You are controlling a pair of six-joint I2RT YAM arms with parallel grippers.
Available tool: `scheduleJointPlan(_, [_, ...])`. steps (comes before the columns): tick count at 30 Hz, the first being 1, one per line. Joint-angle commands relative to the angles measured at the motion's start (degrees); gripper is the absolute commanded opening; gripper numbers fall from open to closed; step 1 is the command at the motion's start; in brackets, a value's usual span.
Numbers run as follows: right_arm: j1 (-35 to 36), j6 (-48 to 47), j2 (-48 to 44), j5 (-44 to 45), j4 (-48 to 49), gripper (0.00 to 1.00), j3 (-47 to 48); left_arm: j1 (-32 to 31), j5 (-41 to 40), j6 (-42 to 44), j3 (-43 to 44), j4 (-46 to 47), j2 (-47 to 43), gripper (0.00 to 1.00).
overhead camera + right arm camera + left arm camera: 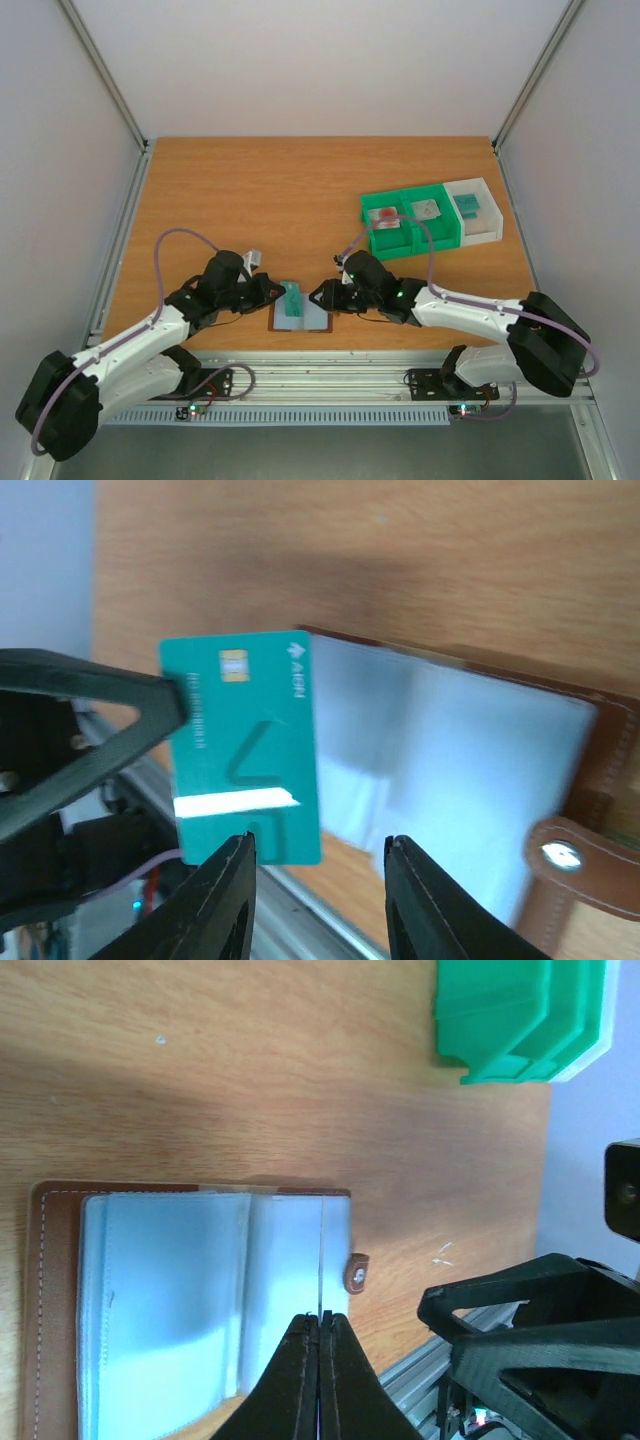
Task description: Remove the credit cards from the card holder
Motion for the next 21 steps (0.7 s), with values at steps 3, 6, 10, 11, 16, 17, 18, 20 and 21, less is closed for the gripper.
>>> scheduleJointPlan(3, [0.40,6.41,-5.91,-2.37,8.70,0.45,-1.50,0.17,-1.72,-3.83,1.72,-0.05,-7.42,0.00])
scheduleJointPlan(6, [0.40,9.00,-6.67,-3.34,10.75,0.51,-1.96,0.21,-1.23,-6.00,1.67,1.91,-10.65,0.00])
scheduleJointPlan(10, [0.40,12.49,-6.87,-4.79,15.53,0.57,-3.18,0.16,-1.08,-8.57,2.10,3.50,-14.32,0.01])
scheduleJointPlan(11, [0.40,13.11,-6.71,-5.26,16.47,0.58,-3.30,0.16,-1.22,-8.80,2.13,3.75,-15.09,0.00])
scheduleJointPlan(16, [0.40,15.23,-6.03,-7.32,21.11,0.58,-3.95,0.22,-1.79,-10.54,1.67,5.20,-17.98,0.00])
scheduleJointPlan(17, [0.40,15.50,-6.08,-7.39,21.59,0.57,-3.97,0.17,-1.84,-11.04,1.42,5.52,-18.37,0.00])
scheduleJointPlan(18, [0.38,15.60,-6.03,-7.61,21.59,0.56,-3.94,0.16,-1.78,-11.35,1.16,6.09,-18.65,0.01])
scheduleJointPlan(20, [0.34,15.74,-5.85,-8.43,22.73,0.51,-3.89,0.17,-1.40,-12.23,0.33,7.22,-18.89,0.00])
scheduleJointPlan(21, [0.39,15.69,-5.63,-8.89,23.21,0.46,-3.81,0.18,-1.39,-12.49,0.03,8.20,-19.04,0.00])
